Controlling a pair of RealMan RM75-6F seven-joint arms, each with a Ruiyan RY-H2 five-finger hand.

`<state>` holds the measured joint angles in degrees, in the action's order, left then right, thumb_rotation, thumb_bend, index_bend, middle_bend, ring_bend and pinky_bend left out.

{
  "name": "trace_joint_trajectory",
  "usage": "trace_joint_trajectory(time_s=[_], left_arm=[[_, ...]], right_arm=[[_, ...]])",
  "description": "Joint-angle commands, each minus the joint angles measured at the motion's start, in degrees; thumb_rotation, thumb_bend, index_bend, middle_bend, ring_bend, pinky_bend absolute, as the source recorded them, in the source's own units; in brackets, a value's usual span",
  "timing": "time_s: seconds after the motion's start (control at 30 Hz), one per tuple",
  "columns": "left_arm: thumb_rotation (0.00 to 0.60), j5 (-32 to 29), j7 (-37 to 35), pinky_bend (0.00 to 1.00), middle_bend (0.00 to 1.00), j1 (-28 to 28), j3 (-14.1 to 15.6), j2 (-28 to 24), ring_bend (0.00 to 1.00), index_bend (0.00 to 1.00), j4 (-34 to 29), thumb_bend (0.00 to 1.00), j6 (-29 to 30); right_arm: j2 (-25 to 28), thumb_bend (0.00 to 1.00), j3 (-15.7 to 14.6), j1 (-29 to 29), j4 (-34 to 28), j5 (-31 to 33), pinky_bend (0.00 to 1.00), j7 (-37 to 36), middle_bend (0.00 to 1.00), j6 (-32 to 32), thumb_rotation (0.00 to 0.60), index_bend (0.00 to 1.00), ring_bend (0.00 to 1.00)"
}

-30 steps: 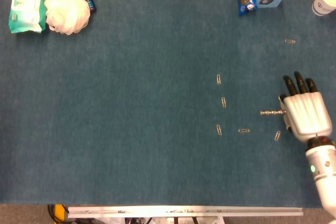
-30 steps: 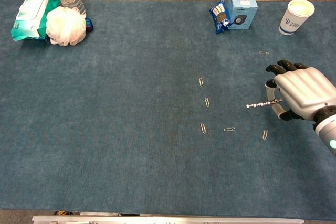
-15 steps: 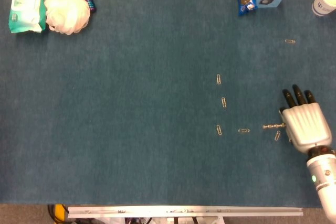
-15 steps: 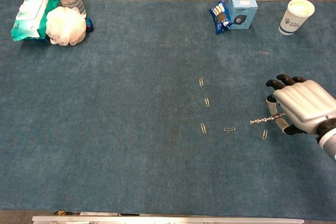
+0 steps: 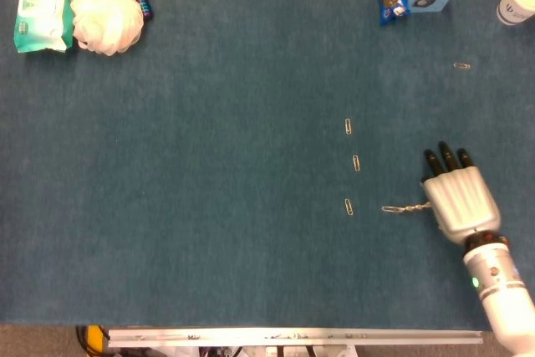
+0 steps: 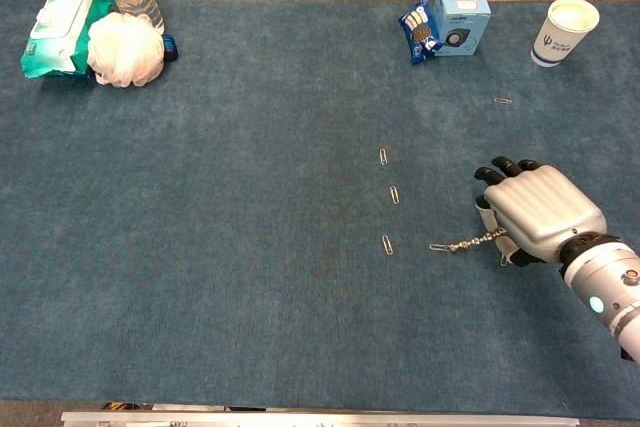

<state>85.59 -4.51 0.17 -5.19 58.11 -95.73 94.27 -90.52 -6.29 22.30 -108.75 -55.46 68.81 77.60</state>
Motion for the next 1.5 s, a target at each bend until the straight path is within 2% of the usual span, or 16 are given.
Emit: trace_joint_trajectory(time_s=[0.03, 0.37, 0.67, 1.0, 1.2, 1.5], left_arm=[[0.6, -0.14, -0.34, 0.42, 0.37, 0.1, -0.12, -0.19, 0.25, 0.49, 0.01, 0.2, 0.13], [0.6, -0.13, -0.73, 0.42, 0.37, 0.25, -0.17, -0.43, 0.25, 0.49, 0.08, 0.19, 0.19], [0.6, -0.4, 0.56, 0.42, 0.37, 0.0, -0.2, 0.04, 0.25, 0.49, 0.28, 0.19, -0.38], [0.6, -0.43, 1.94, 0.42, 0.37, -0.1, -0.14, 0.49, 0.25, 0.49, 0.16, 0.19, -0.58], [0.6, -0.42, 2.05, 0.42, 0.37, -0.08, -0.1, 0.53, 0.25, 0.49, 0.14, 0.19, -0.66], [0.6, -0.61, 2.13, 0.42, 0.37, -0.12, -0.13, 0.59, 0.25, 0.49, 0.24, 0.19, -0.87]], right_arm=[[-0.93, 0.39, 0.44, 0.66, 0.55, 0.38, 0.15, 0.68, 0.14, -0.47, 0.6, 0.58, 0.0], [-1.94, 0.39, 0.26, 1.68, 0.37, 1.05, 0.15, 1.74, 0.14, -0.57, 0.6, 0.58, 0.0], [3.77, 0.39, -2.97, 0.49, -6.85, -1.16, 0.15, 3.44, 0.14, 3.82, 0.6, 0.58, 0.0], [9.11, 0.39, -6.07, -0.57, -13.93, -2.23, 0.15, 8.96, 0.14, 8.76, 0.6, 0.58, 0.0], [10.57, 0.39, -6.91, -1.43, -14.08, -1.53, 0.15, 9.41, 0.14, 9.85, 0.6, 0.58, 0.0], [10.93, 0.39, -6.43, -2.03, -11.35, -0.14, 0.15, 7.36, 0.14, 8.95, 0.6, 0.58, 0.0]])
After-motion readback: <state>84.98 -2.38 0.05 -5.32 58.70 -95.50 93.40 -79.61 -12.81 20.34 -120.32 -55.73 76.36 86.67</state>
